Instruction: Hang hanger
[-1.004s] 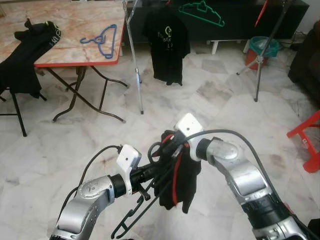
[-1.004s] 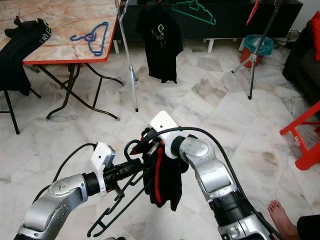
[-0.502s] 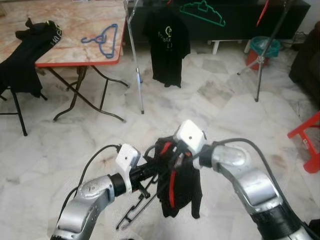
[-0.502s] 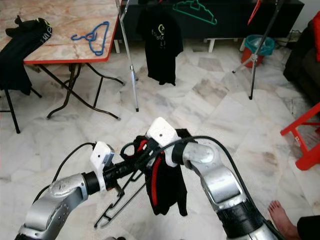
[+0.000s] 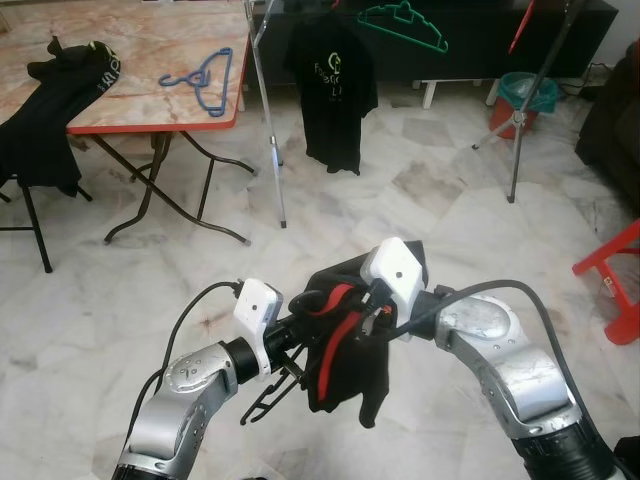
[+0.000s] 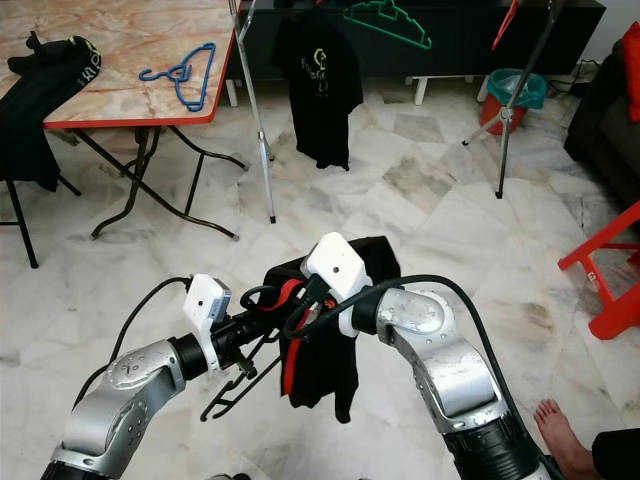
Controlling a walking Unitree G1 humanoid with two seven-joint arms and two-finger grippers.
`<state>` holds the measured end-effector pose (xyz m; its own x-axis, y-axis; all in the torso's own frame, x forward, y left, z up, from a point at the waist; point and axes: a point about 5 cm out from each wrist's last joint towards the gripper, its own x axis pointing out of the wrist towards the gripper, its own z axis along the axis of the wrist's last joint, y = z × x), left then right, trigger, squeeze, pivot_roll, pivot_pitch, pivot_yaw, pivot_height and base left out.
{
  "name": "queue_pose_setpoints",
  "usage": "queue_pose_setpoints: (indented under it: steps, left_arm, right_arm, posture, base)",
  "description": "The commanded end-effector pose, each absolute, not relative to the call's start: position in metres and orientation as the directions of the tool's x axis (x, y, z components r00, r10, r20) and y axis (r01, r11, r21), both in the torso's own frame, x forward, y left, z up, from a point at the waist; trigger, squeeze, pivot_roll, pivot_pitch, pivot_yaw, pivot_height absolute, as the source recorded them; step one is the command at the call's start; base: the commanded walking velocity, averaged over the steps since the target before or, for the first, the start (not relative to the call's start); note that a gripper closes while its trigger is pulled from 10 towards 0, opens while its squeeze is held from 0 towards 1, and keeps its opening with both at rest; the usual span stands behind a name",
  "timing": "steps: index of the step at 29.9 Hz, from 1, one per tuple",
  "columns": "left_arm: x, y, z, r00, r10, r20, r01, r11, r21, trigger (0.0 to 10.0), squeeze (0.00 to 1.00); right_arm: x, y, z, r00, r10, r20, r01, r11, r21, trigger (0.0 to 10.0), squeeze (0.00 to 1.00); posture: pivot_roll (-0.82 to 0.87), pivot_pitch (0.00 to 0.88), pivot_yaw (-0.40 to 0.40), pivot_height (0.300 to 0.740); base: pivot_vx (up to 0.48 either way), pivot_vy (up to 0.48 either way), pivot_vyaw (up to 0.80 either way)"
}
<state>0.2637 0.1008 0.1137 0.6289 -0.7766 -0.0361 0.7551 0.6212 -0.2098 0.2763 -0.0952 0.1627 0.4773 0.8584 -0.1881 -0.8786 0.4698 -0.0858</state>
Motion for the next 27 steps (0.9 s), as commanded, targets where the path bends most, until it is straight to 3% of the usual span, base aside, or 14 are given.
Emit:
queue_pose_setpoints:
  steps: [1, 4, 25, 26, 27]
  left_arm:
    - [0.270, 0.099, 0.115, 0.656, -0.753, -0.044, 0.730, 0.648, -0.216, 10.0, 0.00]
    - [0.269, 0.098, 0.113, 0.649, -0.759, -0.051, 0.735, 0.643, -0.214, 10.0, 0.00]
    - [0.270, 0.100, 0.114, 0.659, -0.752, -0.040, 0.729, 0.650, -0.212, 10.0, 0.00]
    - [0.270, 0.101, 0.115, 0.660, -0.750, -0.039, 0.728, 0.652, -0.212, 10.0, 0.00]
    - [0.270, 0.101, 0.114, 0.660, -0.750, -0.040, 0.728, 0.652, -0.212, 10.0, 0.00]
  right_arm:
    - [0.253, -0.066, 0.184, 0.272, 0.962, -0.027, -0.961, 0.270, -0.057, 10.0, 0.00]
    - [0.251, -0.067, 0.183, 0.266, 0.964, -0.020, -0.963, 0.265, -0.043, 10.0, 0.00]
    - [0.268, -0.084, 0.161, 0.431, 0.900, -0.069, -0.900, 0.434, 0.043, 10.0, 0.00]
    - [0.269, -0.084, 0.161, 0.432, 0.899, -0.069, -0.899, 0.435, 0.044, 10.0, 0.44]
    - [0.269, -0.085, 0.161, 0.435, 0.898, -0.068, -0.898, 0.438, 0.045, 10.0, 0.72]
  posture:
    - [0.04, 0.118, -0.010, 0.740]
    - [0.03, 0.116, -0.009, 0.740]
    - [0.04, 0.124, -0.011, 0.740]
    - [0.04, 0.124, -0.010, 0.740]
    - [0.04, 0.123, -0.010, 0.740]
  base:
    - [0.000, 0.000, 0.00]
    - [0.000, 0.000, 0.00]
    - [0.000, 0.000, 0.00]
    - [0.000, 0.000, 0.00]
    - [0.000, 0.000, 0.00]
